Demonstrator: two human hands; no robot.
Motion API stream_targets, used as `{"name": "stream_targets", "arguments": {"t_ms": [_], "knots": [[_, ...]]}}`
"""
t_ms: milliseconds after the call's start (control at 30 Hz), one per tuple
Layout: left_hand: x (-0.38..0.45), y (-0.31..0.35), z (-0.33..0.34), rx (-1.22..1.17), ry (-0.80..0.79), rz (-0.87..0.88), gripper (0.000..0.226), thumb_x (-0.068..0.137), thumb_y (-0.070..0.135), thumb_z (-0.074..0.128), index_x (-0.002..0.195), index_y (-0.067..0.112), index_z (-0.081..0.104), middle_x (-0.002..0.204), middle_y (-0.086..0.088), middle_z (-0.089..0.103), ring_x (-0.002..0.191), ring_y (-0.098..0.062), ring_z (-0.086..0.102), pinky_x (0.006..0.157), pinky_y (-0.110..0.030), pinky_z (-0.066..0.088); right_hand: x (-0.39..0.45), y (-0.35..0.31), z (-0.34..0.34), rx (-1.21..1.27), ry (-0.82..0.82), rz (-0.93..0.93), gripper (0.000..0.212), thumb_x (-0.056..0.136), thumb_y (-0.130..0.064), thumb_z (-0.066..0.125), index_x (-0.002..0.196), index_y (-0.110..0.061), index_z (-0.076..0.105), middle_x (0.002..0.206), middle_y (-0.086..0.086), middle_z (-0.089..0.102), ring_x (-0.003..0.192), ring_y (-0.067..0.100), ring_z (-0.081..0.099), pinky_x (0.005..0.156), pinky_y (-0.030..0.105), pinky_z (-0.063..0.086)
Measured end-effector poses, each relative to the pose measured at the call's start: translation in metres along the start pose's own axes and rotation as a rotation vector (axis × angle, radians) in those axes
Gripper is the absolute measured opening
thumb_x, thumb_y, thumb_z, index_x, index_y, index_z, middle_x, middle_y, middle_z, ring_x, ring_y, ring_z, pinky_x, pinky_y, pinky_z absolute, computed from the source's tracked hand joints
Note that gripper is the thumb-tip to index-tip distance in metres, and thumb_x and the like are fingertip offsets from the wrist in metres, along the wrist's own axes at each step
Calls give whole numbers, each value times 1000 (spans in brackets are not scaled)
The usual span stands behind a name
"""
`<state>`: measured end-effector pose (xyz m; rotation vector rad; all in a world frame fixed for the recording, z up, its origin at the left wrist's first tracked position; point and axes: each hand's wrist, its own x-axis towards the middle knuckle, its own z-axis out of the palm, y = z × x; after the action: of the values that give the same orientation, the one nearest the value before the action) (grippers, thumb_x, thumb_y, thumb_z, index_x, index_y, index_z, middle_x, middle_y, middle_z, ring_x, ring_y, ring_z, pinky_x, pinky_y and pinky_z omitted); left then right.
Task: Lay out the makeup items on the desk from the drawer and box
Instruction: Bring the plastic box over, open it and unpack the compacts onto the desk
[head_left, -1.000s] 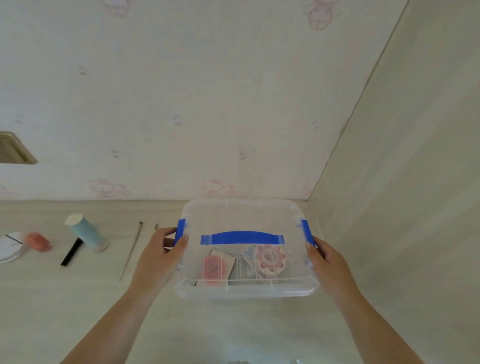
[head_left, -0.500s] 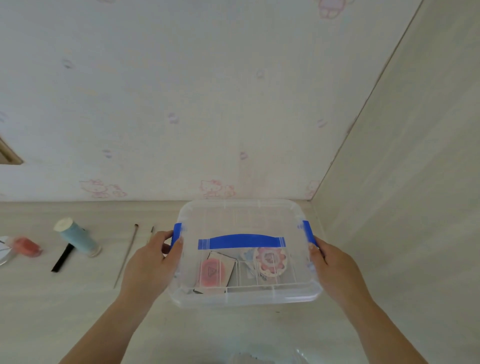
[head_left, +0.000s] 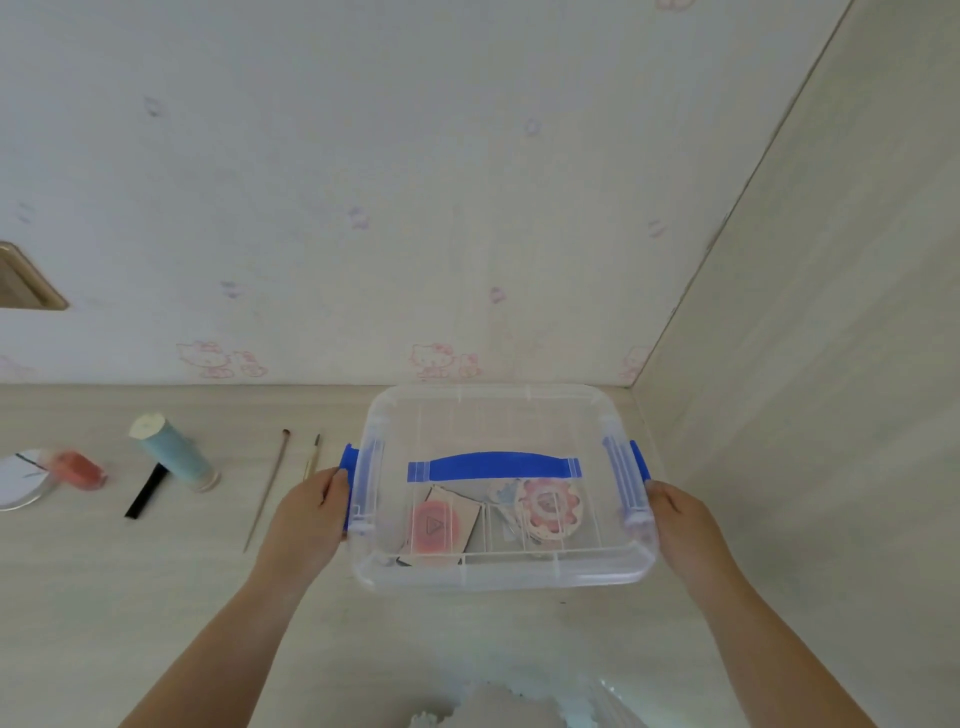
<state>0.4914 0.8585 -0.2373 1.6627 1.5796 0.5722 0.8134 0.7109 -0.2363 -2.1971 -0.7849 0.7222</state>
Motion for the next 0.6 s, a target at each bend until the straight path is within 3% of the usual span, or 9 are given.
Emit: {"name": "stream_targets", "arguments": {"t_ms": [67, 100, 200, 267, 333, 367, 467, 533, 600], "knots": [[-1, 0, 1, -105, -10, 1, 30, 98, 20, 38, 89, 12, 66, 83, -17, 67, 71, -29, 60, 65, -35, 46, 1, -2, -3, 44, -23, 3, 33, 98, -18, 37, 89, 2, 62, 90, 24, 66, 78, 34, 60, 69, 35, 43], [-2, 1, 0, -145, -16, 2, 27, 98, 21, 40, 101, 23, 67, 87, -5, 68, 75, -20, 61, 68, -29, 45, 1, -4, -4, 57, -27, -7, 31, 99, -19, 37, 94, -4, 64, 96, 18, 68, 85, 32, 61, 76, 36, 45], [-7, 2, -6, -154, -3, 48, 43, 97, 26, 46, 140, 27, 43, 120, 11, 59, 97, 1, 58, 75, -10, 38, -7, -8, -8, -32, 44, -151, 34, 98, -25, 39, 127, -22, 56, 119, -4, 60, 111, 14, 54, 91, 27, 38], [-12, 2, -11, -131, 14, 124, 50, 95, 28, 51, 143, 27, 38, 135, 13, 50, 116, -3, 52, 91, -16, 39, -15, -14, -10, -73, 75, -286, 38, 96, -32, 42, 133, -26, 51, 126, -10, 53, 118, 8, 48, 94, 22, 32], [-21, 2, -14, -72, -12, 207, 54, 92, 33, 55, 143, 31, 37, 142, 18, 42, 128, -3, 43, 105, -26, 35, -23, -16, -11, -114, -9, -376, 53, 89, -48, 44, 138, -29, 43, 137, -17, 41, 126, 0, 37, 102, 20, 26], [-28, 2, -15, -48, -54, 253, 56, 90, 37, 56, 142, 35, 35, 144, 23, 37, 132, 2, 36, 109, -22, 29, -27, -15, -11, -145, -66, -407, 63, 82, -57, 45, 140, -34, 37, 141, -21, 32, 129, -5, 28, 104, 19, 22], [-50, 3, -14, 4, -209, 362, 68, 77, 53, 58, 136, 53, 25, 142, 44, 14, 131, 24, 13, 98, 6, 12, -36, -6, -12, -232, -179, -455, 79, 68, -65, 52, 137, -49, 16, 146, -32, 4, 132, -15, 7, 105, 12, 10], [-58, 1, -14, 20, -245, 361, 76, 68, 60, 60, 133, 58, 21, 141, 46, 7, 126, 32, 6, 99, 3, 11, -40, 1, -15, -249, -245, -441, 84, 63, -70, 55, 131, -57, 7, 145, -36, -7, 130, -20, 0, 104, 11, 8], [-60, 1, -16, 30, -247, 333, 81, 62, 61, 64, 130, 62, 21, 140, 47, 8, 122, 35, 6, 105, -13, 16, -42, 5, -18, -270, -308, -442, 89, 68, -61, 66, 131, -59, 3, 150, -31, -9, 135, -15, 0, 108, 17, 10]]}}
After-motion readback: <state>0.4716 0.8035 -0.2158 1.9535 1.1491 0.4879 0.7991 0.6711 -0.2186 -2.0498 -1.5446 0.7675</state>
